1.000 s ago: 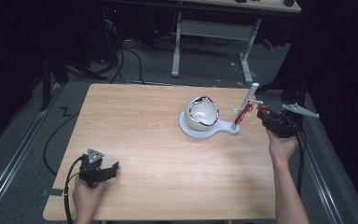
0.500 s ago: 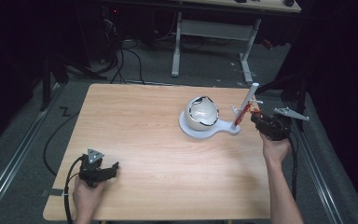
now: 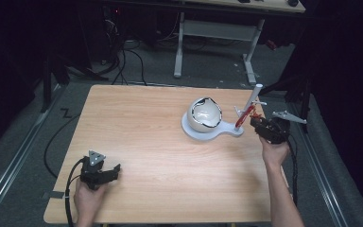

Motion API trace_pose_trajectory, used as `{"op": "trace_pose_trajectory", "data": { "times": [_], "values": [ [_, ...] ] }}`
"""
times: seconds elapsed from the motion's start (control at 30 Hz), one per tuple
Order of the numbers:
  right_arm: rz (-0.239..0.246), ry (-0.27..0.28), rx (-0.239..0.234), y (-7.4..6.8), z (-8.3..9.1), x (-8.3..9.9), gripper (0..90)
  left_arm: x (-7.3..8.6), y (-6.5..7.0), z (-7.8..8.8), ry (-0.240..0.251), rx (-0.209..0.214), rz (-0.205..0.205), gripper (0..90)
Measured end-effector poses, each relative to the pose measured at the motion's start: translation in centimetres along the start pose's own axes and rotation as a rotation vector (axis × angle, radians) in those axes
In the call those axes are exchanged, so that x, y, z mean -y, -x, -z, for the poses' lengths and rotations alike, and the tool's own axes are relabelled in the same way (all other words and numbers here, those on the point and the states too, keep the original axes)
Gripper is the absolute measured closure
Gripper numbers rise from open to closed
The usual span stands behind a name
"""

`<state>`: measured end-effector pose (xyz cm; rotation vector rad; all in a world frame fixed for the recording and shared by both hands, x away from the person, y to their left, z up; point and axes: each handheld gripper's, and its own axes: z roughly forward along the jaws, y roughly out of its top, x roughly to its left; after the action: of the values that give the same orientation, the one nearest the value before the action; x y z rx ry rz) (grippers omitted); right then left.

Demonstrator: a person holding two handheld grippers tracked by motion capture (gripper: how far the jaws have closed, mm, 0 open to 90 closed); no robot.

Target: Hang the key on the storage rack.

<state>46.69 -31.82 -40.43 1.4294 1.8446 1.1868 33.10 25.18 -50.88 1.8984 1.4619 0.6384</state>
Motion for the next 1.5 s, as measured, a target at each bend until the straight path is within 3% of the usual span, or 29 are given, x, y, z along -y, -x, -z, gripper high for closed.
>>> {"op": "trace_pose_trajectory", "data": {
  "times": [0.8,1.0,1.2,1.5],
  "values": [
    [-0.018,-0.024,0.003,-0.1,-1.4,0.6,57.4,0.0,0.0,0.0,0.000,0.000,0.000,21.7],
    [-0.024,-0.035,0.006,0.1,-1.4,0.9,61.4,0.0,0.0,0.0,0.000,0.000,0.000,21.7],
    [-0.031,-0.031,0.005,0.3,-1.3,1.1,61.6,0.0,0.0,0.0,0.000,0.000,0.000,21.7],
    [-0.021,-0.009,0.000,0.0,-0.1,1.6,54.4,0.0,0.0,0.0,0.000,0.000,0.000,21.7]
  ]
}}
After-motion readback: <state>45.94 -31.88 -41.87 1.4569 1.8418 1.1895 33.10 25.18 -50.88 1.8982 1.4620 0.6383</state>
